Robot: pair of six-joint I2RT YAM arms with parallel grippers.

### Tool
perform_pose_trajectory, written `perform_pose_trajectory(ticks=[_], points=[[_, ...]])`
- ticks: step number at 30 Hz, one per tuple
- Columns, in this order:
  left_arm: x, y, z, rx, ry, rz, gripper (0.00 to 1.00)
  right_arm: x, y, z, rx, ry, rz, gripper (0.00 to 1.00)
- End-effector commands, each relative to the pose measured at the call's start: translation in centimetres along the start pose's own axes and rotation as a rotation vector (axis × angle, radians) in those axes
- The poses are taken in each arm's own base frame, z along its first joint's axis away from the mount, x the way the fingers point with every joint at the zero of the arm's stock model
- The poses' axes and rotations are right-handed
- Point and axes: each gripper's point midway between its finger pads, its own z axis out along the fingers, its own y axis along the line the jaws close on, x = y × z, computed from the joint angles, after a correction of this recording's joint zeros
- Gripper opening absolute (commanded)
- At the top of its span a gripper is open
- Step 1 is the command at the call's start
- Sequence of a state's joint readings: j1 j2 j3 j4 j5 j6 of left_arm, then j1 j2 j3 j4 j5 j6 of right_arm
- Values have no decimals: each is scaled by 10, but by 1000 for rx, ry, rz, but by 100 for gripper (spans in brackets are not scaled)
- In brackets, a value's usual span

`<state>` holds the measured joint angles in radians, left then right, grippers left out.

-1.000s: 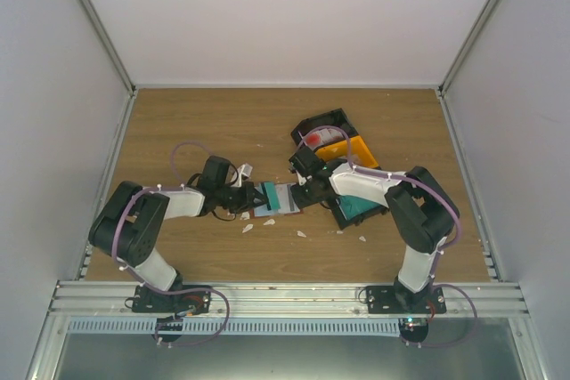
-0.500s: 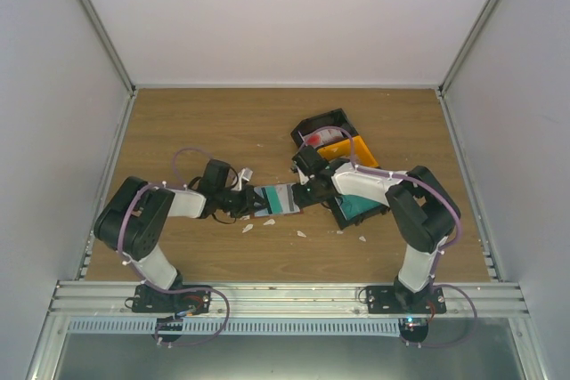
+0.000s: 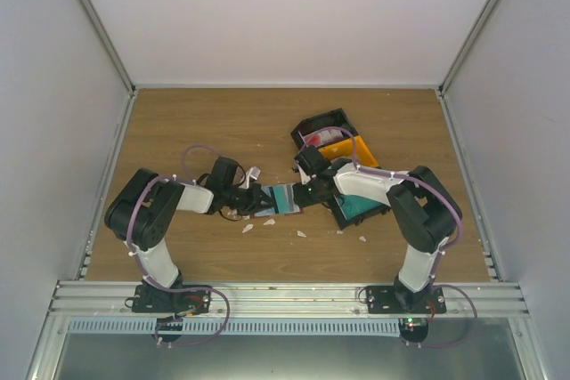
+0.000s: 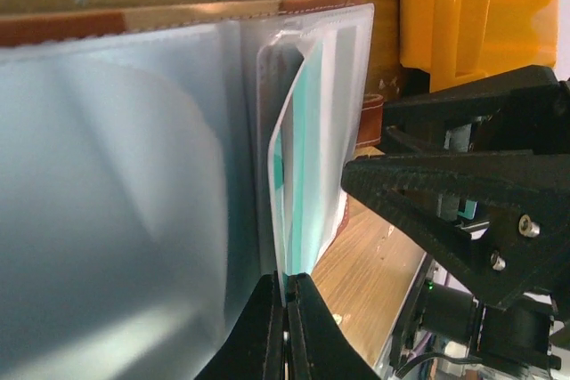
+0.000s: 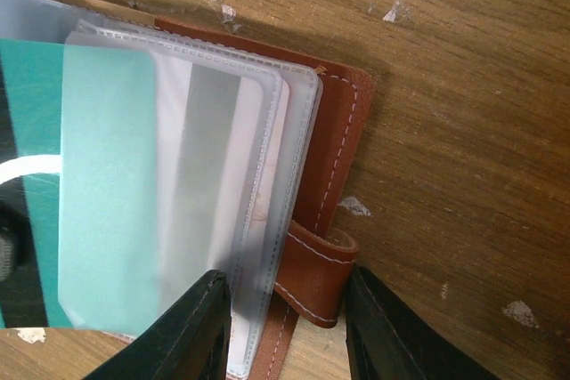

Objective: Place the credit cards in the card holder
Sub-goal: Insert the credit card into the card holder.

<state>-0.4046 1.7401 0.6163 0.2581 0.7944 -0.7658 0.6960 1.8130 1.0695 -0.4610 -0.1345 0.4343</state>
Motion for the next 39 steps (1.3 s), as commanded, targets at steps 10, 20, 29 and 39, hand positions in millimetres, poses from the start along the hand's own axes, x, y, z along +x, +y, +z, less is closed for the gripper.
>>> perform_pose_trajectory(ticks=[10,20,29,39], points=[[-5,-7,32,-30,61,82,9,36,-7,20,-21,115,23,36],[-8,-8,20,-115,26,124,29,21,-10,5,2,47,47,42],[-6,-10,7,-204,1,149,45,11,-14,1,2,12,72,45],[-13,-8,2,-290,-30,164,42,9,-13,-1,-11,8,72,45]])
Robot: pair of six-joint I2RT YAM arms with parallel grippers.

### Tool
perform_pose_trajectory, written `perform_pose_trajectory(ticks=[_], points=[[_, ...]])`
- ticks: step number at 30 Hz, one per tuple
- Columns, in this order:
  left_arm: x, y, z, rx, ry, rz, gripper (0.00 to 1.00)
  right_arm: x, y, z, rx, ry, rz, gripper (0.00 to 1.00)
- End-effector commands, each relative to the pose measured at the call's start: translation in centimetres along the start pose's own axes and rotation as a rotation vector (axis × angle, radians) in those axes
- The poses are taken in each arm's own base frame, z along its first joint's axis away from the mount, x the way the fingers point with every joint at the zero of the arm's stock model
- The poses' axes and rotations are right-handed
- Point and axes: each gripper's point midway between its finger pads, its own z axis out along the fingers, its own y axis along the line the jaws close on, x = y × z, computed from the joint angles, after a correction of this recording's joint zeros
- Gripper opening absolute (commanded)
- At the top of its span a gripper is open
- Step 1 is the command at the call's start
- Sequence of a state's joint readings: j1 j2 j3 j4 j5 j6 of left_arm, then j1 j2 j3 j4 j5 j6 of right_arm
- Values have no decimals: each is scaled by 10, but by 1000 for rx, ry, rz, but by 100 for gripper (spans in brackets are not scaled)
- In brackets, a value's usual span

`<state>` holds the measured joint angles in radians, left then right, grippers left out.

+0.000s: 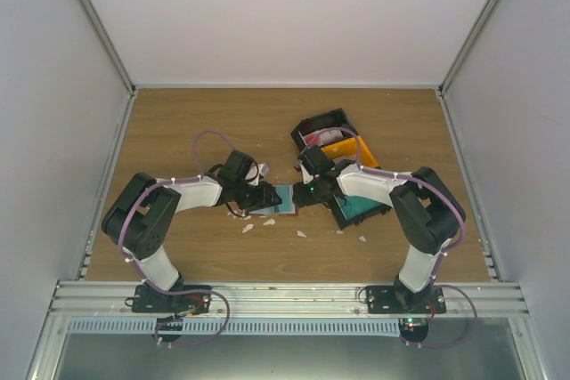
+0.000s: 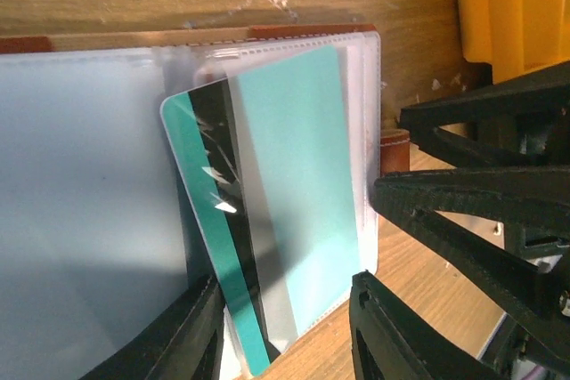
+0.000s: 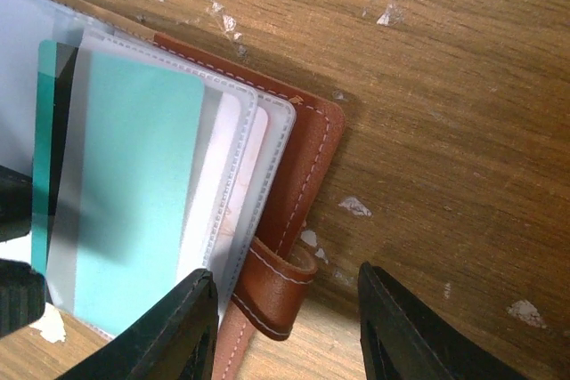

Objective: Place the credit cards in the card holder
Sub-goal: Insert the credit card into the card holder.

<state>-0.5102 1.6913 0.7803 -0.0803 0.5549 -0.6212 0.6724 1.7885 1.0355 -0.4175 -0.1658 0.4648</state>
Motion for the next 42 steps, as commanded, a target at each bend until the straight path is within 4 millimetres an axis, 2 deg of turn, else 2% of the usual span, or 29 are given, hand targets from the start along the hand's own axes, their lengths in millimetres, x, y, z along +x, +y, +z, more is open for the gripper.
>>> perform_pose_trajectory(ticks=[1,11,15,20,25,34,38,42], points=[[-10,1,-3,-63,-35,34,41,11,-9,2,17,35,19,44],[-8,-18,13,-83,17,207,28,8,5,15,-62,65,-45,43],[-11,-15,13,-115,17,216,30,3,4,14,-47,53,-46,42],[-15,-22,7,-116,2,228,41,-7,-4,1,9,4,-31,42],[-22,-35,-7,-109,-29,234,51,-21,-7,-19,52,-69,-14,46],[-28,-54,-42,-108,-112,243,60,-38,-3,-55,63,-181,-2,50],[-35,-43,-73,-188,-232,173,72,-34,-1,-66,46,-201,11,52],[-35,-32,-106,-237,-343,114,77,-27,20,-77,-28,-194,-19,54]])
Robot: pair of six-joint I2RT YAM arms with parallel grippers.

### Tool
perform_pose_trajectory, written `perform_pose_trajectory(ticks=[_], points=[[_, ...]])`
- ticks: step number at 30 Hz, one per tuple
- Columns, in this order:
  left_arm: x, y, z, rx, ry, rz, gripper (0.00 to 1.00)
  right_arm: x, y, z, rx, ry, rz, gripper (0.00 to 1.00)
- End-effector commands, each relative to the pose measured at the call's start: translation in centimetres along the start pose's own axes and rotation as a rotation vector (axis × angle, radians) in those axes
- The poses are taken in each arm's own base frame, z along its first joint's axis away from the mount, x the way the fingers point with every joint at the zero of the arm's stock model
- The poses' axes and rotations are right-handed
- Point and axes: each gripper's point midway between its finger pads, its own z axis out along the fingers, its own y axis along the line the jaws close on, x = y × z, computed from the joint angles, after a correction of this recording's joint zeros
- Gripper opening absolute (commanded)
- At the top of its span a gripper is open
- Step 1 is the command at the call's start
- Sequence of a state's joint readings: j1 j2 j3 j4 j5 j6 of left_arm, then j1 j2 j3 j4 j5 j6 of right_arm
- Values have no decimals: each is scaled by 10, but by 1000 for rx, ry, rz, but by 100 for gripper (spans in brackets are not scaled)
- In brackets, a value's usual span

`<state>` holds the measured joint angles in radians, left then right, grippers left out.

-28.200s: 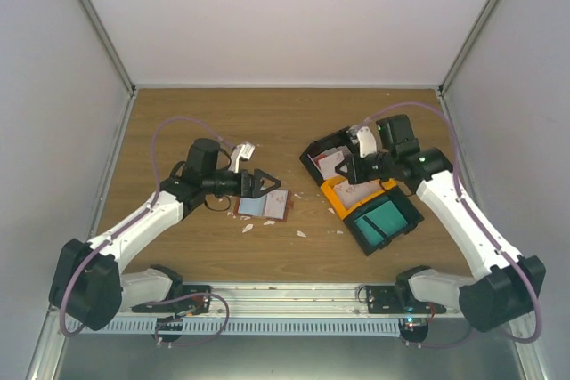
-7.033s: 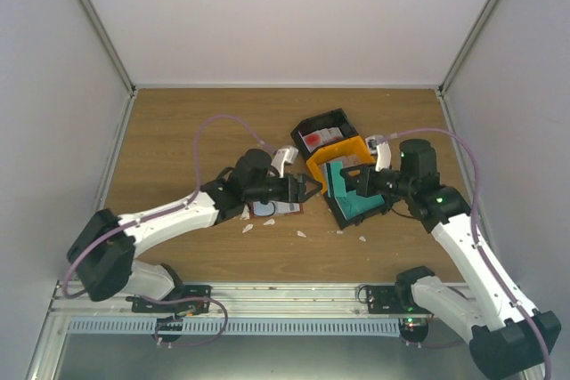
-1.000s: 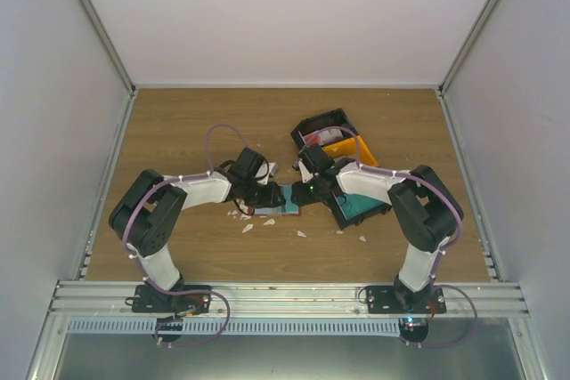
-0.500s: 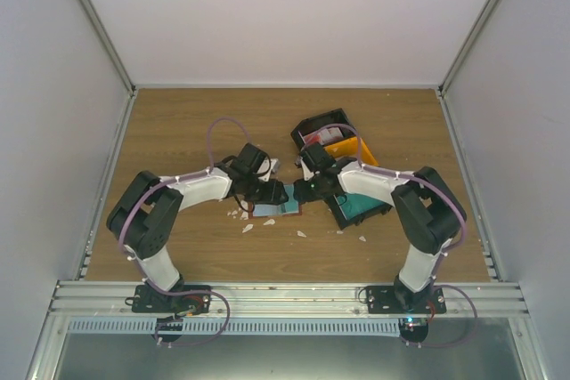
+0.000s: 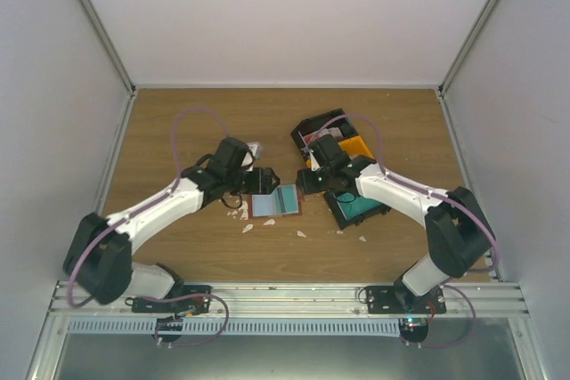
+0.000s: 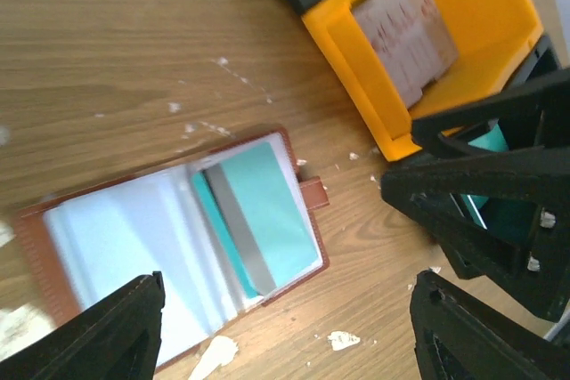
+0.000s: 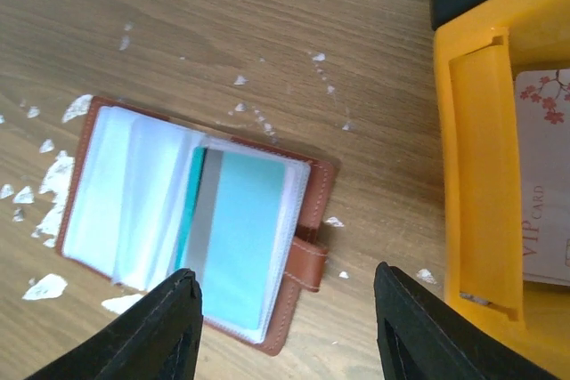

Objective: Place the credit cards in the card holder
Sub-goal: Insert the credit card into the card holder, then pick up the credit card from the storage box.

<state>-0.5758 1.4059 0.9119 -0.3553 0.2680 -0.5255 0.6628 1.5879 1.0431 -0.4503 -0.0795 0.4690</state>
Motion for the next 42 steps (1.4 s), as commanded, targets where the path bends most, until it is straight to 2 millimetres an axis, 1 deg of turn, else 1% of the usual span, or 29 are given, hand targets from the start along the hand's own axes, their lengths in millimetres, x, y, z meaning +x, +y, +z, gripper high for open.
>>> perform_pose_trajectory(ticks=[1,4,6,8,10,12,15,19,20,22,24,26,28,32,34,38,42], points=[[-2,28,-30,-112,-112,-99,77,7,19,-14,-56,5,-17,55],[5,34,-39,-91,-129,-142,75,12,37,-14,-103,20,-43,56],[12,36,-39,-64,-121,-154,70,14,46,-11,-123,27,-42,55],[18,39,-38,-39,-104,-168,62,14,47,-9,-114,27,-22,54],[26,40,-35,-4,-81,-172,55,12,40,-11,-75,8,0,51],[32,37,-31,41,-68,-163,50,7,28,-18,-11,-26,21,49],[36,36,-26,77,-57,-167,46,4,6,-28,98,-38,32,47],[40,32,-16,125,-24,-160,43,13,-29,-43,236,-11,61,48],[41,28,-15,149,-14,-155,43,19,-42,-47,279,9,82,48],[44,12,-13,248,17,-121,44,29,-68,-57,351,44,136,48],[47,-4,-12,321,38,-65,48,38,-86,-64,389,61,176,48],[49,-14,-10,344,54,-26,51,44,-97,-69,400,68,200,48],[50,-21,-7,356,68,-5,52,46,-97,-68,365,81,197,49],[53,-29,1,388,93,6,53,45,-74,-56,213,111,139,53],[54,-30,6,395,106,9,53,48,-68,-49,167,129,127,55],[60,-30,14,400,139,4,53,59,-75,-32,190,177,131,58],[56,-31,18,407,130,20,53,64,-70,-15,146,201,124,58]])
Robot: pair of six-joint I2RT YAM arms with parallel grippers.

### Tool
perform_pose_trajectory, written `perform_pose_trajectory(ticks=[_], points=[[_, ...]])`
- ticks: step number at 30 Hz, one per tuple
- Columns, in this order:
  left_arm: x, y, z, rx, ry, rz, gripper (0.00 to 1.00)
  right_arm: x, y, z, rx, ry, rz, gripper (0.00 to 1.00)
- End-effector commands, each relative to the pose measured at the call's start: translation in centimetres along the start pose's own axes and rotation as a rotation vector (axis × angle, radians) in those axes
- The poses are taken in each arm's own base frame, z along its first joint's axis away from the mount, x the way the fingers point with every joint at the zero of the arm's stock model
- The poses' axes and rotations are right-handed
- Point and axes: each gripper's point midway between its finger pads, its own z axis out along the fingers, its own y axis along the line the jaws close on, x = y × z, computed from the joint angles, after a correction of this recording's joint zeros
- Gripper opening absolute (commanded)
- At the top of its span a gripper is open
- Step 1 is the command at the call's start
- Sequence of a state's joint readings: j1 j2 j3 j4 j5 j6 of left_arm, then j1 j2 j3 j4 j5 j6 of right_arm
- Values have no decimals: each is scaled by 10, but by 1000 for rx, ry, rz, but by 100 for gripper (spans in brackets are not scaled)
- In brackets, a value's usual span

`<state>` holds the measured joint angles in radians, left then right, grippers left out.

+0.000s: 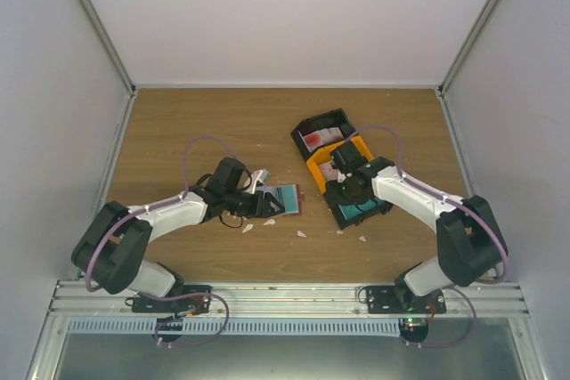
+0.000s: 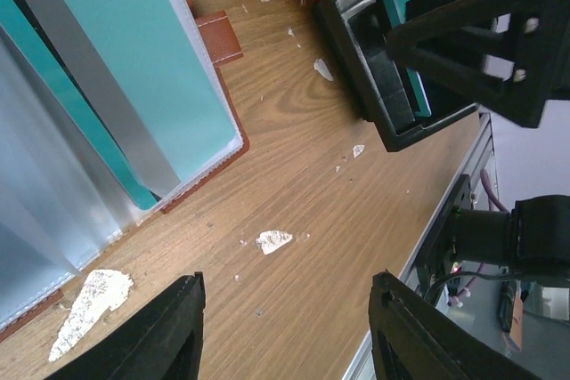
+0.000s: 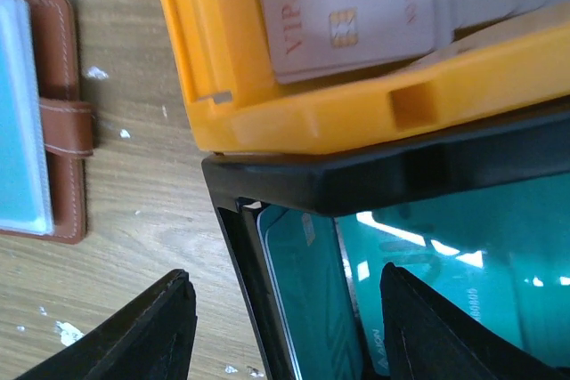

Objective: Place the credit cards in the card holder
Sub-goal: Pick up the credit card from the storage box.

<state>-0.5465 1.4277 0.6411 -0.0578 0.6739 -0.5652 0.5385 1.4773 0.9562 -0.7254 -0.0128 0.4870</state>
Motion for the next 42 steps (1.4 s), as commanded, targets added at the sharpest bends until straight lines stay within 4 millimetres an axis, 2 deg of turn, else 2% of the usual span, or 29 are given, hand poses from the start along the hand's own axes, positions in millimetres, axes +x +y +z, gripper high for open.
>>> perform_pose_trajectory(ticks=[1,5,10,22,28,32,38,42], points=[[-17,-18,2,62,-40,90,53,4,10,19,-63,30,-27,58],[-18,-18,4,60,-34,89,53,10,19,27,-117,56,-45,55],[-20,-19,1,52,-45,89,52,15,23,22,-154,55,-55,51],[-21,-7,2,-21,-32,49,52,15,22,11,-157,27,-37,43],[-17,-3,4,-33,-23,33,52,18,18,12,-140,33,-28,40],[-15,-1,5,-36,-15,25,52,16,19,11,-145,24,-28,40],[-15,0,6,-38,-11,19,51,22,11,18,-108,38,-39,47],[-15,1,7,-38,-10,15,51,29,11,24,-115,66,-56,45]])
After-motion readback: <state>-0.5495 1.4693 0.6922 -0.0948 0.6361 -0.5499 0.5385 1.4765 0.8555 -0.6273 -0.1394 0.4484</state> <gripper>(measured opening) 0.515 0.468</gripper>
